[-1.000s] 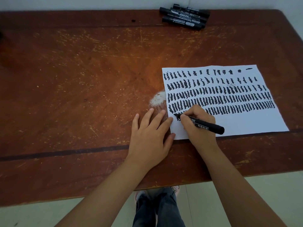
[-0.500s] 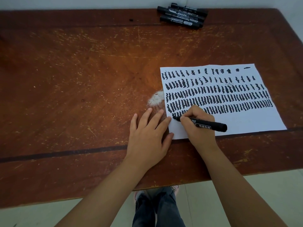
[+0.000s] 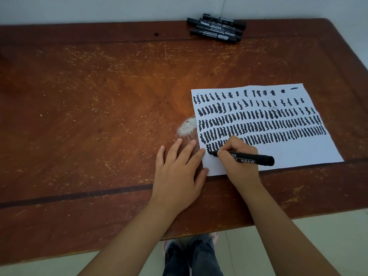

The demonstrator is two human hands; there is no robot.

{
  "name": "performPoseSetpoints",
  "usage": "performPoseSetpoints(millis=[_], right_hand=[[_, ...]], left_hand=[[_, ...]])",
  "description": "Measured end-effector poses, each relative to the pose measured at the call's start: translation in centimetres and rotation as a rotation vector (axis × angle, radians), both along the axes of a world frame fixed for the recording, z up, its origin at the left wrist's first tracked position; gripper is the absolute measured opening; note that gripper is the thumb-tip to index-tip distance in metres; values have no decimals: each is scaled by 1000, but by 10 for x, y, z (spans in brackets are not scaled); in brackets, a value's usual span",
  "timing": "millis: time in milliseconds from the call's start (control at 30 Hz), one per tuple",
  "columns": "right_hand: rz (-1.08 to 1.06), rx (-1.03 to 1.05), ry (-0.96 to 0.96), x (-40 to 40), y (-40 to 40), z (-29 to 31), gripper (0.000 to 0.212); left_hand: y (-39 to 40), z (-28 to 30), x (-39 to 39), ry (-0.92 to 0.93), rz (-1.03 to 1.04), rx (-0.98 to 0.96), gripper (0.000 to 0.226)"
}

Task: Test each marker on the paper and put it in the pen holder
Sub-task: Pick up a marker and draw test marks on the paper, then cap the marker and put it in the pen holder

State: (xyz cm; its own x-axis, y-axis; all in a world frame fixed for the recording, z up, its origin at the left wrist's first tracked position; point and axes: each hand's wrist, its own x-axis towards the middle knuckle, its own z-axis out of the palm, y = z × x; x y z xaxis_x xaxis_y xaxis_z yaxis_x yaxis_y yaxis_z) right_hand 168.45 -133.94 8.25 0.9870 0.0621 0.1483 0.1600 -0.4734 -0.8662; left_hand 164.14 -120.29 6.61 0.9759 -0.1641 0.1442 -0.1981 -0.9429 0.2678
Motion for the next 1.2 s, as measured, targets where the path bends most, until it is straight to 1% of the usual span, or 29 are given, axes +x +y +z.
performPoseSetpoints(millis=[100,267,333,400,467,600,700,767,833,900,967,1067,1100,1200], right_hand=[[7,52,46,1,-2,0,14],[-33,287,122,0,-6,3,11],[-90,393,166,2,-7,9,17],[-136,453,225,3,-10,21,26],[-117,477,223,4,-15,36,27],[-34,491,214,1,-25,66,23],[43,572,221,1,-31,93,20],[133,618,220,1,-37,120,12],[233,573,171,0,-41,148,11],[304,526,87,1,-42,175,8],[345,502,19,0,-41,199,14],[373,481,-59,3,-40,223,12],[382,471,-84,4,-39,229,14],[416,457,-133,6,-31,245,18]], left_hand=[[0,1,0,-2,-1,1,45],[1,0,1,23,5,-6,44],[2,8,2,40,22,-23,45],[1,12,2,106,31,-16,47],[1,21,4,143,40,-84,44],[4,46,0,284,157,-300,48],[4,73,-6,244,211,-293,54],[3,99,-7,200,225,-352,61],[0,127,-7,197,227,-524,68],[-2,157,-4,181,248,-718,70],[-4,186,-2,155,298,-829,64],[-5,218,-4,143,327,-908,33],[-4,224,-5,115,325,-914,28],[-4,240,-11,-42,311,-884,30]])
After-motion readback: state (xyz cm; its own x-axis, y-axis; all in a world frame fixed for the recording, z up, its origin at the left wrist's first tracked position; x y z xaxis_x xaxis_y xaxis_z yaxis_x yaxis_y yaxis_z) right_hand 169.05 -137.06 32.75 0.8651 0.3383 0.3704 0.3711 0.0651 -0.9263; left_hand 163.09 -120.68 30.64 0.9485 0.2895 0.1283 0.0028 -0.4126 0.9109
